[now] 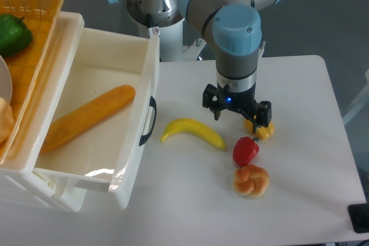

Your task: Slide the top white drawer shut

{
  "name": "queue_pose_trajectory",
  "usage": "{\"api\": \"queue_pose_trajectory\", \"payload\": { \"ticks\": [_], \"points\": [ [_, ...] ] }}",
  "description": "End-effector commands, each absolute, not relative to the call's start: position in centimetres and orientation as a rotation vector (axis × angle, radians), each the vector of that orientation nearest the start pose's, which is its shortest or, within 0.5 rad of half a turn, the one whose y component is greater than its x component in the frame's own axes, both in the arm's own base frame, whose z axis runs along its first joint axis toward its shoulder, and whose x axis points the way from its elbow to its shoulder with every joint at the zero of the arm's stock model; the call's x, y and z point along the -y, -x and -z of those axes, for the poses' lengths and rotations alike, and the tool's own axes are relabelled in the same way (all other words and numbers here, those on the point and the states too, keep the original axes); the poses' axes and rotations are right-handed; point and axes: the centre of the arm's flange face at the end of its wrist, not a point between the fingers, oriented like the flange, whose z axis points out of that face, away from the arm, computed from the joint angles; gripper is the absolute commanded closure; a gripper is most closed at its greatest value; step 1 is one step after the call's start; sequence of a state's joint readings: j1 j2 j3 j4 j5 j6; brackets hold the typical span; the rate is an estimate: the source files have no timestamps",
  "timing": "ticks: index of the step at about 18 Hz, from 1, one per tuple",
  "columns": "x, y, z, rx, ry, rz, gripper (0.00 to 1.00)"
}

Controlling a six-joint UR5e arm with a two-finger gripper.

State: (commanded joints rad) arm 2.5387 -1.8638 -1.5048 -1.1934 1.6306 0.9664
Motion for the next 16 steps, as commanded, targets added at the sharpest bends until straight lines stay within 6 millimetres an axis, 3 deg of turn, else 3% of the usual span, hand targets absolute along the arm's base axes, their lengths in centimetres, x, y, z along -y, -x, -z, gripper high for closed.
{"api": "queue_pose_trajectory", "payload": {
  "ticks": [5, 11, 16],
  "points": [
    [-45.4, 43.9, -39.6, 0.01, 3.097, -0.246, 0.0],
    [-44.6, 42.6, -36.6, 0.076, 3.128, -0.169, 0.0],
    [-44.6, 41.8, -35.4, 0.171, 3.135, -0.139, 0.0]
  ]
}}
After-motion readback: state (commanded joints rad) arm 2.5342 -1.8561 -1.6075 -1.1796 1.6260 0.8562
